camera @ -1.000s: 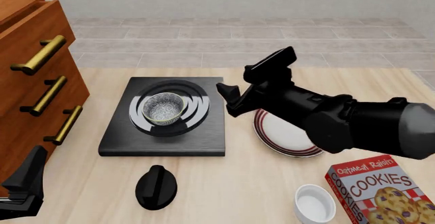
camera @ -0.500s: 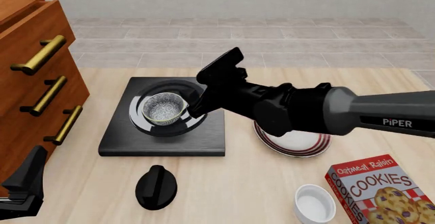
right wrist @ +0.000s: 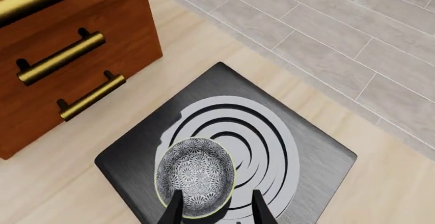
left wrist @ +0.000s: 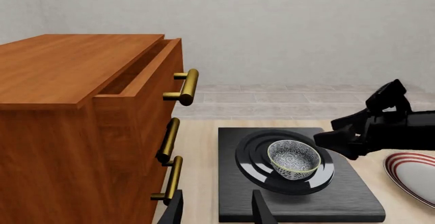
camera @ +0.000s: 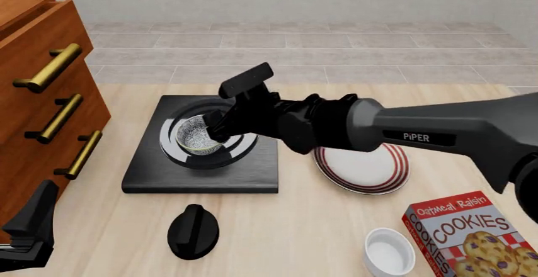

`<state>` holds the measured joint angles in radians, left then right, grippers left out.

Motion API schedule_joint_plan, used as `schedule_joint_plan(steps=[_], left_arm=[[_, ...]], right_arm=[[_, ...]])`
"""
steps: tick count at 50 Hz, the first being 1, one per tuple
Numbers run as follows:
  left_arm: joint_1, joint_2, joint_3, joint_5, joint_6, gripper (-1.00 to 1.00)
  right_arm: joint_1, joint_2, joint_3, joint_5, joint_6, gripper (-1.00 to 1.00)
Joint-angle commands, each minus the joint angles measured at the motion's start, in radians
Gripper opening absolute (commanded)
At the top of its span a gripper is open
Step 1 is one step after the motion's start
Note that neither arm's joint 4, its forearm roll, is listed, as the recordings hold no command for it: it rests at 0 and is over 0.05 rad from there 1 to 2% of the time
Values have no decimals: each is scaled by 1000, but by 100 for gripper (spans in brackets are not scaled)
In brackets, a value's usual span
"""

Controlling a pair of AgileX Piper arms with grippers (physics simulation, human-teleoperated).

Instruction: Pick the akita bowl on the stove and place it on the plate.

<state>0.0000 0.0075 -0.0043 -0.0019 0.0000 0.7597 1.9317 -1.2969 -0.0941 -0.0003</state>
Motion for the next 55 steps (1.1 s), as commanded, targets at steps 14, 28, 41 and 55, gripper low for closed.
schedule_joint_plan(steps=[14,28,41,55], left_arm=[[0,0,0,0,0,100],[0,0,0,0,0,100],[0,0,0,0,0,100],[0,0,0,0,0,100]], right_arm=[[-22,107,-115,92,78,100],[4,170,-118,74,129,100],[-18,224,-134,65,155,100],[-3,269,-157,72,175,100]])
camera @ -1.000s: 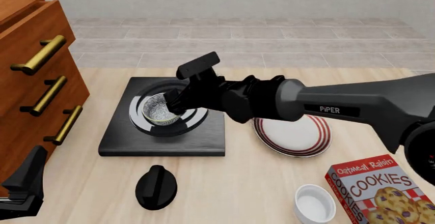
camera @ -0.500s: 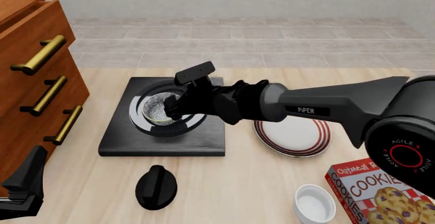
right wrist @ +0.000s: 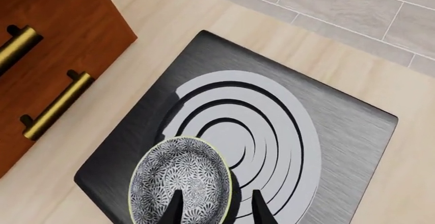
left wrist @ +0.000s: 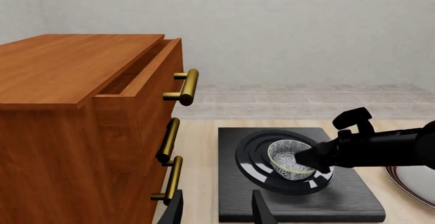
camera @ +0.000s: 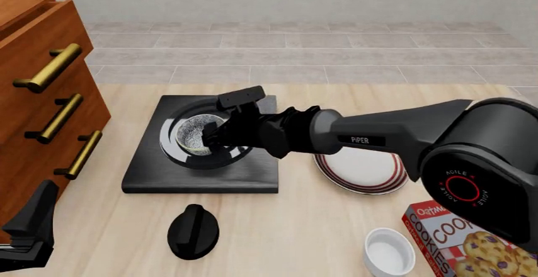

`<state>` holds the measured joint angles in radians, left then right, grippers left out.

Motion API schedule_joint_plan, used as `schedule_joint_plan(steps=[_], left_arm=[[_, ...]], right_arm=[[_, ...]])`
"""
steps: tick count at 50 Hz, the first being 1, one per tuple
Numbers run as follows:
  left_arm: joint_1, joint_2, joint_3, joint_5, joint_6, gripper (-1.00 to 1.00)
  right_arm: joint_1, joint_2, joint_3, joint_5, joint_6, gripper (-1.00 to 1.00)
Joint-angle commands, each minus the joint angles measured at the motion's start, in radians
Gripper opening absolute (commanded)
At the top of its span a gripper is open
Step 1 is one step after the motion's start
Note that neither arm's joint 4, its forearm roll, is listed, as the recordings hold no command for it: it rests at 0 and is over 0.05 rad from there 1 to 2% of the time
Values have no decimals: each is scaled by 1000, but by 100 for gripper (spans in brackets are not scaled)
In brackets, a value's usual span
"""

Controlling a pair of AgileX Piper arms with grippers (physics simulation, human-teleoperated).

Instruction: Pick the akita bowl on the stove and place it on the plate.

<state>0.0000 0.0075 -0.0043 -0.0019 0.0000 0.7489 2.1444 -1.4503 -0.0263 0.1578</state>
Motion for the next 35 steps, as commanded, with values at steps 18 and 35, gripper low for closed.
schedule_joint_plan(steps=[18,35], left_arm=[[0,0,0,0,0,100],[0,0,0,0,0,100]], right_arm=[[10,61,3,2,14,-100],[-4,-64,81,-31,-28,-100]])
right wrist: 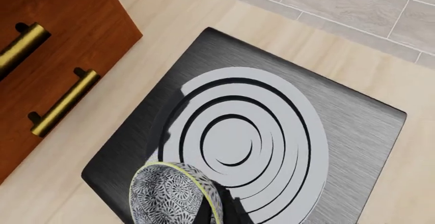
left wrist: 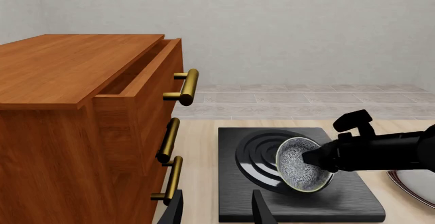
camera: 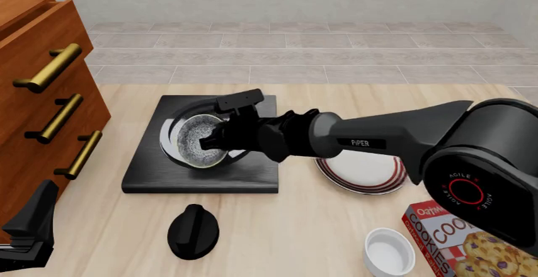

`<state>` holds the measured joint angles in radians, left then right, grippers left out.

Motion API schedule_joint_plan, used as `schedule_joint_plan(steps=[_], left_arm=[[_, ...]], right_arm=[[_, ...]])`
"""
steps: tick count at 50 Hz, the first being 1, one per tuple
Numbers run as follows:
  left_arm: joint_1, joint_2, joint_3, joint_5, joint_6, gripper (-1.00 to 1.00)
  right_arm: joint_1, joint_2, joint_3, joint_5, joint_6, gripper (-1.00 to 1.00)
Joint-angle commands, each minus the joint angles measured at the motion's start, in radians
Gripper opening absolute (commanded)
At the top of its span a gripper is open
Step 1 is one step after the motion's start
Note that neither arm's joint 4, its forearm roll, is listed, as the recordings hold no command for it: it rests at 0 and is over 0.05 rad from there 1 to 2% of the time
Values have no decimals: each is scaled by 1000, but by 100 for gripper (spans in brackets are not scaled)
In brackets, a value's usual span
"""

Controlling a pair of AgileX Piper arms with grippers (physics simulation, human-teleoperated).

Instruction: Pick the akita bowl on the stove and place it on the plate.

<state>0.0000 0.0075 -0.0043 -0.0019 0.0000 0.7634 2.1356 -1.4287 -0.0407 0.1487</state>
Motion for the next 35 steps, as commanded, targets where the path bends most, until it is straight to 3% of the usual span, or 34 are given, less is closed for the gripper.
schedule_joint_plan(steps=[1,16,19,20,25,35], left_arm=[[0,0,0,0,0,100],[0,0,0,0,0,100],[0,0,0,0,0,100],[0,0,0,0,0,100],[0,0,0,0,0,100],[0,0,0,0,0,100]], right_arm=[[-22,-69,70,-21,-18,-100],[-79,-256,317,-189,25,-100],[-86,-275,339,-192,8,-100],[-106,-303,372,-212,31,-100],[-120,-347,417,-225,45,-100],[-184,-399,496,-252,46,-100]])
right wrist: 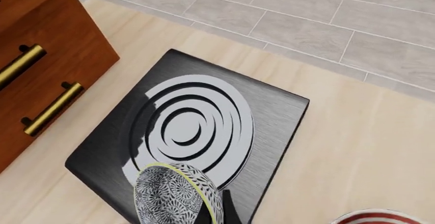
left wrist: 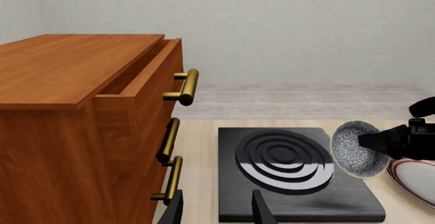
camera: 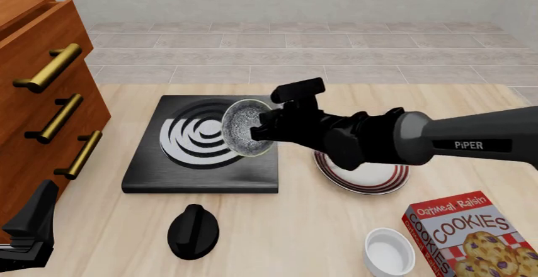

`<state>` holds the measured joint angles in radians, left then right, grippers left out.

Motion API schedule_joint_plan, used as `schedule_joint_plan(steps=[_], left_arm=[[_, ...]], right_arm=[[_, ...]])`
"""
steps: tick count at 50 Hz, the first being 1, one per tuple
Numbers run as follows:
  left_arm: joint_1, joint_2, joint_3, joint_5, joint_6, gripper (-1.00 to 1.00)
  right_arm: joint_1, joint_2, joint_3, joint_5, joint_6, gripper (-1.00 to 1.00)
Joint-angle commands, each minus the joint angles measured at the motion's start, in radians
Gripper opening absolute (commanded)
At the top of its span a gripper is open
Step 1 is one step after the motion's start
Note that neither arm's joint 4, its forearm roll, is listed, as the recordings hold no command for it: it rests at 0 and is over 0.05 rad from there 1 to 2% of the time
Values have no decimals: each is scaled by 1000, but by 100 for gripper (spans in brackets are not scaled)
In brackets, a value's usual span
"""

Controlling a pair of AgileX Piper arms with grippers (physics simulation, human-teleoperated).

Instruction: Pick the akita bowl on the stove and place it on the plate.

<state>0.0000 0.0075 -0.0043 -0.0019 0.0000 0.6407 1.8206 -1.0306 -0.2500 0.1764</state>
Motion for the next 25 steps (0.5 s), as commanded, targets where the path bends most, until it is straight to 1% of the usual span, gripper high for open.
schedule_joint_plan(steps=[1,2,3,5,7,10,11,12,14,17,23,25], left_arm=[[0,0,0,0,0,100],[0,0,0,0,0,100],[0,0,0,0,0,100],[0,0,0,0,0,100],[0,0,0,0,0,100],[0,0,0,0,0,100],[0,0,0,0,0,100],[0,0,0,0,0,100],[0,0,0,0,0,100],[0,0,0,0,0,100],[0,0,0,0,0,100],[0,0,0,0,0,100]], right_arm=[[-77,-104,115,-46,27,-100],[-91,-116,128,-48,37,-100],[-138,-148,165,-70,61,-100],[-165,-170,197,-80,58,-100],[-195,-186,238,-103,77,-100],[-253,-215,284,-113,60,-100],[-273,-217,295,-120,62,-100],[-273,-217,295,-120,62,-100],[-310,-236,314,-120,70,-100],[-373,-252,328,-111,59,-100],[-434,-264,353,-112,62,-100],[-455,-257,357,-118,53,-100]])
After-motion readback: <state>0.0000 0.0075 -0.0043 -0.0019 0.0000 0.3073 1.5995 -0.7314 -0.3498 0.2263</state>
